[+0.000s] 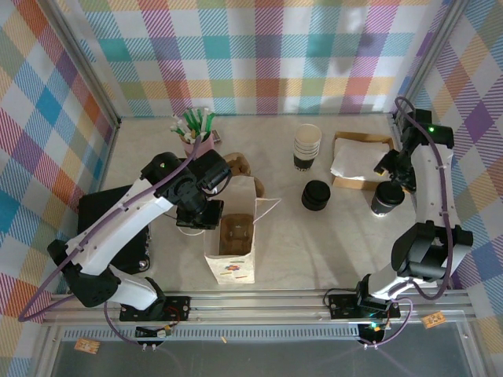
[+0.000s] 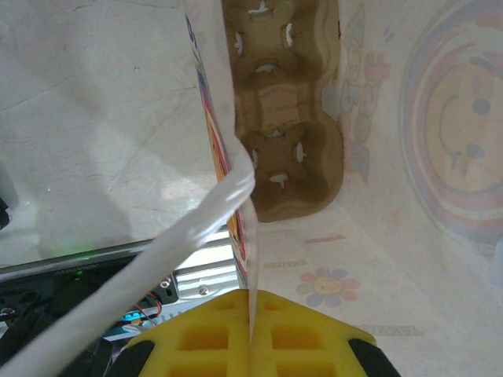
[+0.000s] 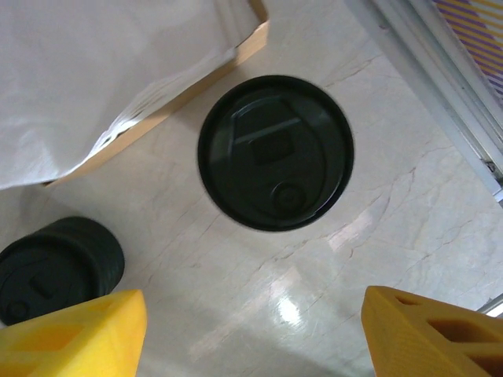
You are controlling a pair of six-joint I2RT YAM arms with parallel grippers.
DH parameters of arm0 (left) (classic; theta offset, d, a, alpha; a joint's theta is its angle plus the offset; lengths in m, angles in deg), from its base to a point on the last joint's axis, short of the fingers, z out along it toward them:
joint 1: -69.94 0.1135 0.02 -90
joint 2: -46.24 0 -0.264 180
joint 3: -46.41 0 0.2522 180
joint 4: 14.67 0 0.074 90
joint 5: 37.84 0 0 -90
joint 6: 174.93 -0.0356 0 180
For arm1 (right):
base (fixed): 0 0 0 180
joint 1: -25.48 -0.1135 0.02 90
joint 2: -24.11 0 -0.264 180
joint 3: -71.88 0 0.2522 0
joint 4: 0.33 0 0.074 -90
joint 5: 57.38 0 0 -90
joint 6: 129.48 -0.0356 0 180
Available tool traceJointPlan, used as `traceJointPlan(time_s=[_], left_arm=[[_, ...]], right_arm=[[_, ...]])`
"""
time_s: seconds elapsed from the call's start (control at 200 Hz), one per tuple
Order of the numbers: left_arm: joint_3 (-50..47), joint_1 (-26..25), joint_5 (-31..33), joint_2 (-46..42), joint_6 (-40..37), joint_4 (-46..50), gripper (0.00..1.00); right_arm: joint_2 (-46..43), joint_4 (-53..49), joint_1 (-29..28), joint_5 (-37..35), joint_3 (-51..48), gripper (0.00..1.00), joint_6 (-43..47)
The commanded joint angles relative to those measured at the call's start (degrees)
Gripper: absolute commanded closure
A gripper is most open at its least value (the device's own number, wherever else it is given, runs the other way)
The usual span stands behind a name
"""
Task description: Pack the takeout coffee
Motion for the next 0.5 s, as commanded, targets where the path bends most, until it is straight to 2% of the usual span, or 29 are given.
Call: traceJointPlan(time_s=[0.0,0.175,0.495], left_arm=[[-0.6,0.9,-2.3,-0.1,-1.1,0.9,1.0],[0.5,1.3,-2.8,1.2,-2.0,1.0,1.0],[0.9,1.4,-3.5,2.0,-2.3,1.5,1.0]], right_arm=[[3.0,1.4,1.9,0.2,-0.1,0.27,1.4],[7.1,5.3,2.8,2.8,-1.7,0.23,3.0],[12.3,5.6,4.4,3.0,0.4,0.19,6.5]])
